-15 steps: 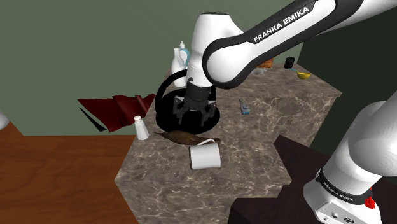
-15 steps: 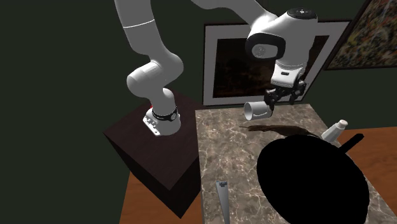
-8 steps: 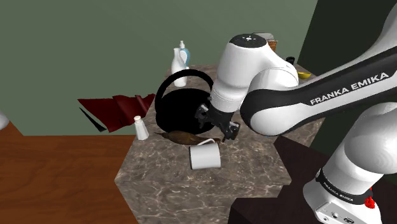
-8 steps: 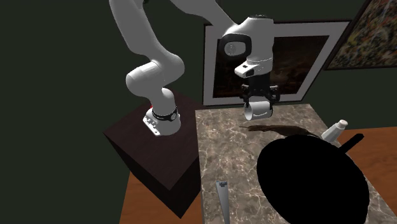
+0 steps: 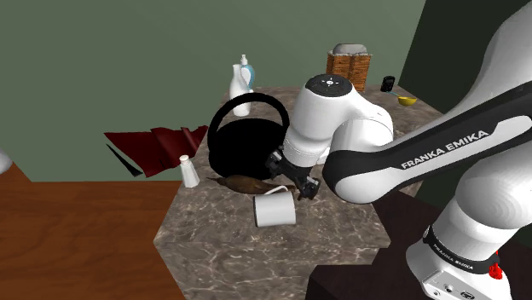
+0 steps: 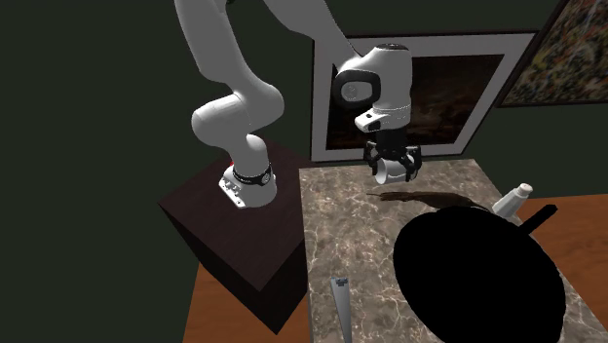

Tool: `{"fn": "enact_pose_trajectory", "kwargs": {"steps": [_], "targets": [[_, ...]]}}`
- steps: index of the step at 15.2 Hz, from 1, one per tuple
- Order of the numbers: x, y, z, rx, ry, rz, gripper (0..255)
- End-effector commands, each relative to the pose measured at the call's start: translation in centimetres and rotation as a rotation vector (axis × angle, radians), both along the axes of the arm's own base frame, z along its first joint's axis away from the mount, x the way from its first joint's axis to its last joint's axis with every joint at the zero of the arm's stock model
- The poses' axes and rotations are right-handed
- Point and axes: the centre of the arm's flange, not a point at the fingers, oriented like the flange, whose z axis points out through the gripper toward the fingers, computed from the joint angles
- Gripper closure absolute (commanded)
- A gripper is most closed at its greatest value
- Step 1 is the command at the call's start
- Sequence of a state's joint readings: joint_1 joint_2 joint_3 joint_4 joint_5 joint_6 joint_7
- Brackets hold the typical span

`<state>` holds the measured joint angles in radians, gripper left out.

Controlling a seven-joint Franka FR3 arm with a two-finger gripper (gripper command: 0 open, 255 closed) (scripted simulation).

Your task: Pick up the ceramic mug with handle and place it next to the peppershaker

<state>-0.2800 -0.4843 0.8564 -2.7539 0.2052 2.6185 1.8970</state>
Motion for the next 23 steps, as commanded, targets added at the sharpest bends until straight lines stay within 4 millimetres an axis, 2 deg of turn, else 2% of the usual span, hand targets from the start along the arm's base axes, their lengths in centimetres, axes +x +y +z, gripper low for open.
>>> {"fn": "enact_pose_trajectory", "kwargs": {"steps": [1,8,9,18,23], "targets": [[0.1,0.0,-0.4,0.001,-0.001,0.0,0],[0.1,0.0,-0.4,0.001,-0.001,0.0,0],[0.1,0.0,-0.4,0.001,-0.001,0.0,255],[0.1,0.0,-0.4,0.001,-0.001,0.0,255],[0.1,0.0,2.3,0.001,-0.001,0.0,255]]}}
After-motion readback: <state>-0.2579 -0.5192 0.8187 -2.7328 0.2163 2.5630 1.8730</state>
